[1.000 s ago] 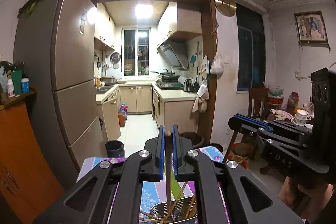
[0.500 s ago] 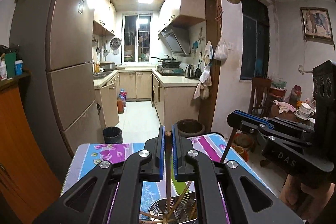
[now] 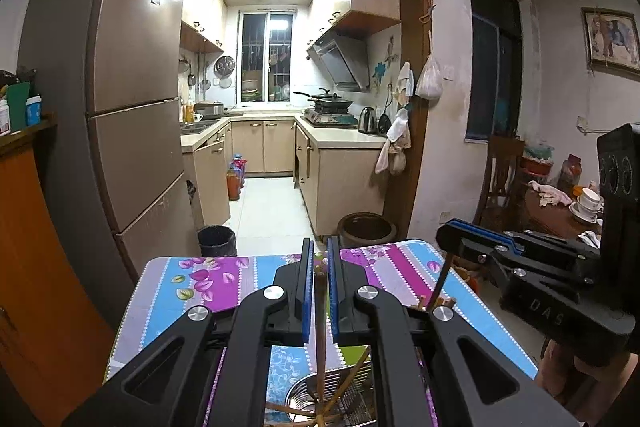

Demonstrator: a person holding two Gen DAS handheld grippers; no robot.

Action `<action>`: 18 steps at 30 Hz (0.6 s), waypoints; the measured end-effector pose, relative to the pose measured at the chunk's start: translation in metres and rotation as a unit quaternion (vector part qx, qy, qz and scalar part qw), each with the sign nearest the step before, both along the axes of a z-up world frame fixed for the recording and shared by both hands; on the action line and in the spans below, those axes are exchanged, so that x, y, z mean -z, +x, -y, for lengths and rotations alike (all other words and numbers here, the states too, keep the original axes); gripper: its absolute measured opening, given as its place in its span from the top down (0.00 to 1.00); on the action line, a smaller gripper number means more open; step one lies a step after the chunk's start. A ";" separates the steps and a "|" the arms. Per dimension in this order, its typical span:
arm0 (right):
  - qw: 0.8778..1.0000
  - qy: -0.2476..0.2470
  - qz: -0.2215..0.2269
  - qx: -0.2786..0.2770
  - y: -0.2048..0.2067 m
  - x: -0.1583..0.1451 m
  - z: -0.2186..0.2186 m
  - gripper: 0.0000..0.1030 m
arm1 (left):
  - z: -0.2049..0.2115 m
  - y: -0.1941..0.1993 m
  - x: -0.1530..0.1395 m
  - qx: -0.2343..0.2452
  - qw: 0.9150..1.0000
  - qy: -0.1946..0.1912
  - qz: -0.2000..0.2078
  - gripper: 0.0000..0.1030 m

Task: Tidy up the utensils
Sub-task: 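Open the right tool to release the chopstick into the holder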

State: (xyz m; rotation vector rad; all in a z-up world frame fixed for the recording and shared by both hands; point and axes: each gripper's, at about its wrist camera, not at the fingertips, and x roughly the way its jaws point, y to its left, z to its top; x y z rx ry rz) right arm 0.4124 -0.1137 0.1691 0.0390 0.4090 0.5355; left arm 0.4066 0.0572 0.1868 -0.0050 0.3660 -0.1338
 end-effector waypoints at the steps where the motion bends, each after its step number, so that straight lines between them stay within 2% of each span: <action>1: 1.000 0.000 0.000 0.004 0.001 0.000 0.002 0.95 | -0.002 0.000 0.001 -0.002 1.000 -0.001 -0.001 0.92; 4: 1.000 0.002 0.001 0.011 0.001 0.001 0.008 0.95 | -0.001 0.002 0.001 -0.006 1.000 -0.001 -0.001 0.81; 7: 1.000 0.002 0.004 0.016 0.000 0.001 0.012 0.94 | -0.001 0.002 0.002 -0.008 1.000 -0.002 -0.002 0.79; 10: 1.000 -0.001 0.005 0.020 -0.002 0.002 0.014 0.90 | -0.001 0.002 0.004 -0.009 1.000 -0.002 -0.003 0.71; 11: 1.000 -0.001 0.007 0.021 -0.003 0.003 0.016 0.80 | -0.002 0.001 0.005 -0.010 1.000 -0.002 -0.003 0.68; 12: 1.000 0.000 0.010 0.022 -0.006 0.004 0.018 0.64 | -0.002 0.000 0.005 -0.011 1.000 -0.003 -0.003 0.67; 14: 0.999 0.002 0.020 0.027 -0.013 0.004 0.023 0.49 | -0.005 -0.006 0.007 -0.016 1.000 -0.005 0.003 0.59; 16: 0.999 0.001 0.032 0.035 -0.022 0.005 0.028 0.43 | -0.010 -0.018 0.009 -0.026 1.000 -0.003 0.014 0.54; 18: 0.998 0.000 0.049 0.044 -0.036 0.006 0.036 0.23 | -0.013 -0.037 0.013 -0.037 0.999 0.002 0.032 0.48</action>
